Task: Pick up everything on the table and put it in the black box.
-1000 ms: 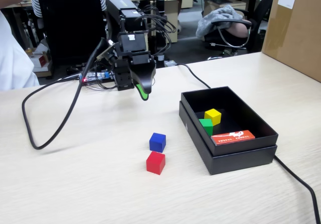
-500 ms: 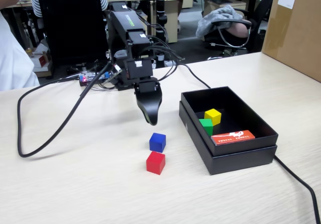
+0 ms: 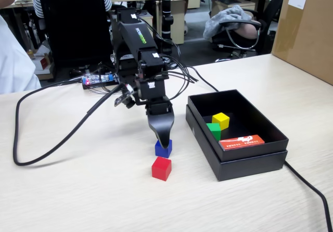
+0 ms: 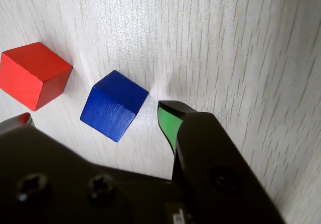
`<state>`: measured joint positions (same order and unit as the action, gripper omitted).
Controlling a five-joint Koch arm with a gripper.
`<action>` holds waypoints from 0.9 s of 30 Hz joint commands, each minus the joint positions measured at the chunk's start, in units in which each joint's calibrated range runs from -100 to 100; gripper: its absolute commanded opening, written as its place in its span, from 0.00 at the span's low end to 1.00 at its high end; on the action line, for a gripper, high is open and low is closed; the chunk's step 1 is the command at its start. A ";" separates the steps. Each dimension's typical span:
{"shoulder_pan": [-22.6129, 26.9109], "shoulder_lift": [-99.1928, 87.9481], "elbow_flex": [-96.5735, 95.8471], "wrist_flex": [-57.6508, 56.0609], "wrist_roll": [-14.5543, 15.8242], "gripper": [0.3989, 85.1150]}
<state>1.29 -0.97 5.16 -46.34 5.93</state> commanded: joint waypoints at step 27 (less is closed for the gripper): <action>0.34 3.32 7.81 -0.27 0.39 0.01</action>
<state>1.49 5.24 9.36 -46.26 6.18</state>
